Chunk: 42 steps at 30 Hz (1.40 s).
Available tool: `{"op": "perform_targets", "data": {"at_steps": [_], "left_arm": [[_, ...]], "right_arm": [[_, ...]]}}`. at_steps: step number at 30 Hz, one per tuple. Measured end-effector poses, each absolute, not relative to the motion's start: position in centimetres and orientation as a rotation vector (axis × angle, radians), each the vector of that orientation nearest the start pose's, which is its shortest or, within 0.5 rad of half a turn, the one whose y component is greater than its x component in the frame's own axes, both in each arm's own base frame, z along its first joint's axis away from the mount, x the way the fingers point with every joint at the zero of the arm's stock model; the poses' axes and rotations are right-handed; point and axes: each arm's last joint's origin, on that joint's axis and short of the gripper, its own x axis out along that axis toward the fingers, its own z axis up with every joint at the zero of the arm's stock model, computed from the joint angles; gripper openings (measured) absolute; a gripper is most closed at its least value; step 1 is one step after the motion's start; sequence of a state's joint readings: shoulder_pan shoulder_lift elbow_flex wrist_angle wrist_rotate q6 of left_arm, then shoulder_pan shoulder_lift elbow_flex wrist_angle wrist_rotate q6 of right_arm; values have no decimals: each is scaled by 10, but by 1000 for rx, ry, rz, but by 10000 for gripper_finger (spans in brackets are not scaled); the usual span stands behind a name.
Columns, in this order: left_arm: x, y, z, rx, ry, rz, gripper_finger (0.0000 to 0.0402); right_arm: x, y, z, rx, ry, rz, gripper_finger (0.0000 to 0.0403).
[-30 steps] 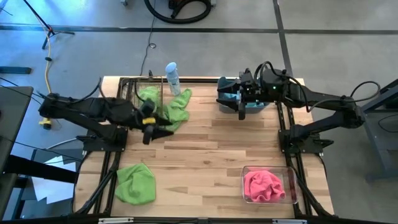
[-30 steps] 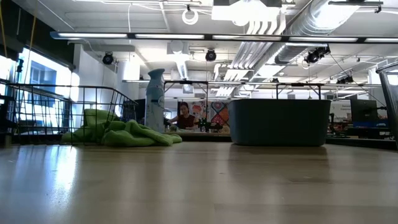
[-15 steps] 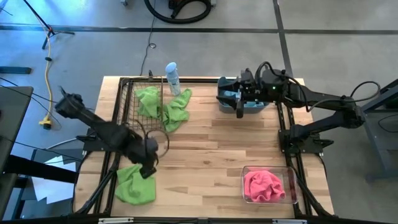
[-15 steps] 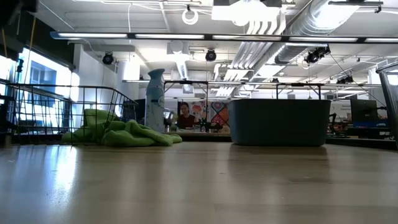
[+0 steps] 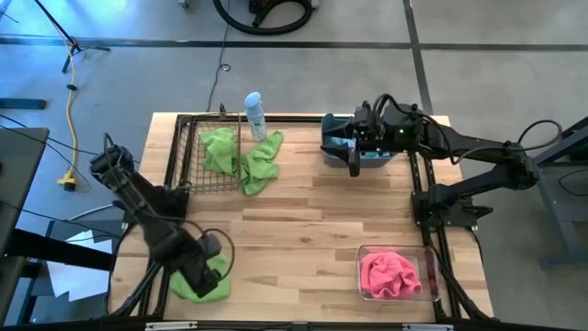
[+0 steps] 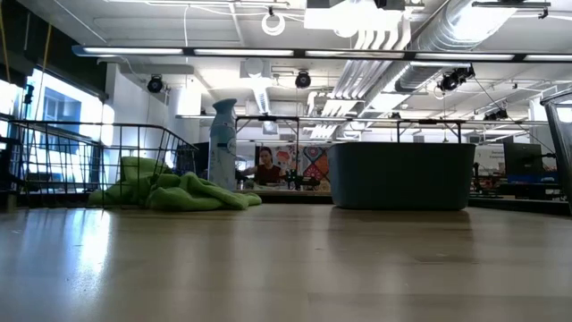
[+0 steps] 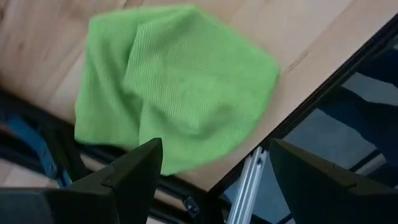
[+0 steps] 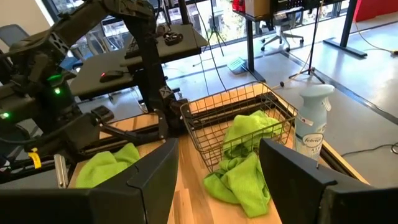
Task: Sort microfiber towel by color & place in baskets
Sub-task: Put the bottom green towel into the wire basket
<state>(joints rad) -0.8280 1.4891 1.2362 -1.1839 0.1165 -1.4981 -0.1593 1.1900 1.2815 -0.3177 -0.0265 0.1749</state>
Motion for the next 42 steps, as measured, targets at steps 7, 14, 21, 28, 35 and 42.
{"op": "perform_targets", "data": {"at_steps": [7, 14, 21, 28, 35, 42], "left_arm": [[157, -202, 247, -717, 1618, 547, 284], [161, -204, 219, -844, 1588, 539, 284], [154, -193, 199, -788, 1595, 618, 284], [150, -188, 177, -771, 1615, 564, 284], [144, -181, 157, -780, 1642, 562, 284], [139, -176, 144, -778, 1643, 565, 284]], "right_arm": [[252, -40, 409, 196, 214, -152, 220], [251, -40, 409, 198, 214, -152, 220], [252, -40, 409, 201, 215, -162, 220], [255, -42, 401, 220, 268, -204, 220], [263, -43, 391, 246, 325, -213, 220], [265, -43, 390, 231, 324, -210, 220]]}}
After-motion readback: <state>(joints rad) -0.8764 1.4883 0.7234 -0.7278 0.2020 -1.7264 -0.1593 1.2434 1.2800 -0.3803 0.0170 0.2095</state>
